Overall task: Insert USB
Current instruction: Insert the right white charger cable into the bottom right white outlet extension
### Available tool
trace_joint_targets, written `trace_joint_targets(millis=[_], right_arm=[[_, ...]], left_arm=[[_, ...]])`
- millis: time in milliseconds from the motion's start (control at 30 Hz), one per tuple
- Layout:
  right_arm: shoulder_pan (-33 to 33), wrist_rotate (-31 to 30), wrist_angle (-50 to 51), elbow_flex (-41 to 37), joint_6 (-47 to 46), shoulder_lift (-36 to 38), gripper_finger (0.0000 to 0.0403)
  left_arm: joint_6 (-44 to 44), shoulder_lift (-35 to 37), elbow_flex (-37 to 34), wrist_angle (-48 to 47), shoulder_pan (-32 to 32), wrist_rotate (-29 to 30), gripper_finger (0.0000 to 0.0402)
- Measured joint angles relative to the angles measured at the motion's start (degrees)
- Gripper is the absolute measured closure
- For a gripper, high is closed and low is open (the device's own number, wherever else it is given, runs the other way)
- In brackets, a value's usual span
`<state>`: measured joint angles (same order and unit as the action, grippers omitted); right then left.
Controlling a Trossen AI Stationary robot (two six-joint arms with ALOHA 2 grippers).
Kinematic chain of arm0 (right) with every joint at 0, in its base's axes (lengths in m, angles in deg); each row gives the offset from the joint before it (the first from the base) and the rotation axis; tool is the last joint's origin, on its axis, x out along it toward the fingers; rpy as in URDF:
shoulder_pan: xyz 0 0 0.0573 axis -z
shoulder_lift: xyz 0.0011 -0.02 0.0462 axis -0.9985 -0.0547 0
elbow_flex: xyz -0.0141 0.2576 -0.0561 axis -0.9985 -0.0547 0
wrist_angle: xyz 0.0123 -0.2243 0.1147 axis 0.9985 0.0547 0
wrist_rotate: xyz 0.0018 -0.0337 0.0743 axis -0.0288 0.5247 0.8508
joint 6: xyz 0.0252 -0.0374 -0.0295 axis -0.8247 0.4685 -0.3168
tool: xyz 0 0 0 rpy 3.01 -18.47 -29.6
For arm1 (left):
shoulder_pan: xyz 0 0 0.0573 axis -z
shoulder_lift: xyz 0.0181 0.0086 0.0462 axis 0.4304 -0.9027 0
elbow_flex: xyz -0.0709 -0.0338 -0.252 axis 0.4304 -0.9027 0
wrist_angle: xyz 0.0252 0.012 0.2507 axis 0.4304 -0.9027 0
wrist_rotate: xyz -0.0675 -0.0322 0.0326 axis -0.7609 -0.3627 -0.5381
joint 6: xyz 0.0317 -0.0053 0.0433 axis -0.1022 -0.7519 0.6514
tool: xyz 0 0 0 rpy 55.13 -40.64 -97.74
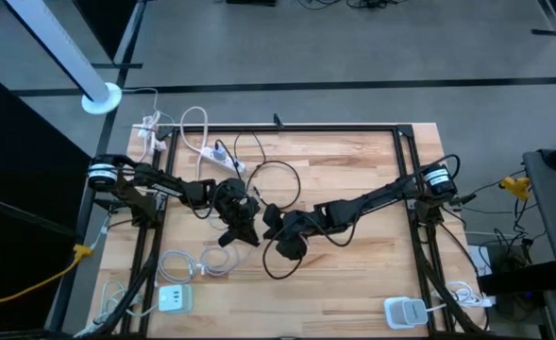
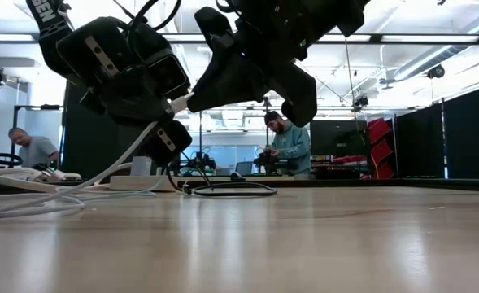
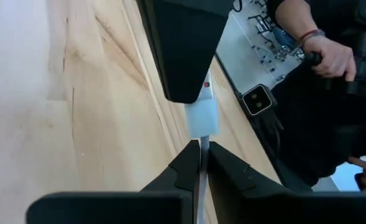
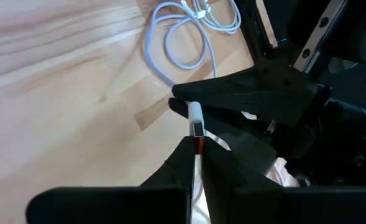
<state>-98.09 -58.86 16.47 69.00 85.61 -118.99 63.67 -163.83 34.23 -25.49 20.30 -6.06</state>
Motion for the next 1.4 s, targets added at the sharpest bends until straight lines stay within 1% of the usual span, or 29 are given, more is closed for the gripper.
trace_joint_targets(millis=[200, 333, 467, 633, 733, 867, 967, 1167, 1300, 1400], right_arm=[[0.0, -0.2, 0.2, 0.0, -5.4, 0.0, 0.0401], [0.2, -0.7, 1.0, 0.0, -16.1, 0.4, 0.0402], [0.5, -2.0, 3.9, 0.0, -27.4, 1.5, 0.0402], [1.2, -1.7, 6.0, 0.0, -42.8, 2.4, 0.0402], [1.5, -1.7, 7.8, 0.0, -49.5, 2.4, 0.0403], [1.9, -1.5, 10.7, 0.0, -57.3, 2.4, 0.0403], [2.1, -1.4, 11.0, 0.0, -60.8, 2.4, 0.0403], [2.7, -0.9, 10.9, 0.0, -62.5, 2.4, 0.0403], [3.4, -1.1, 10.7, 0.0, -63.9, 2.4, 0.0403], [3.9, -1.3, 10.7, 0.0, -64.2, 2.4, 0.0403]], left_arm=[[2.0, 0.4, 0.0, 0.2, 0.2, 3.8, 0.037], [6.0, 0.5, 0.0, 0.3, 0.2, 4.9, 0.0363], [9.6, 0.8, 0.0, 0.3, 0.2, 8.4, 0.0359], [14.7, 1.3, 0.0, 0.1, 0.2, 12.9, 0.0359], [17.7, 2.0, 0.0, -0.3, 0.2, 16.8, 0.0359], [20.4, 2.3, 0.0, -0.2, 0.2, 18.1, 0.0359], [22.0, 2.3, 0.0, -0.2, 0.4, 18.1, 0.0358], [23.4, 2.3, 0.0, 0.1, 0.9, 18.7, 0.0358], [23.5, 2.3, 0.0, 0.9, 1.1, 22.4, 0.0356], [24.0, 2.3, 0.0, 0.9, 1.1, 23.1, 0.0339]])
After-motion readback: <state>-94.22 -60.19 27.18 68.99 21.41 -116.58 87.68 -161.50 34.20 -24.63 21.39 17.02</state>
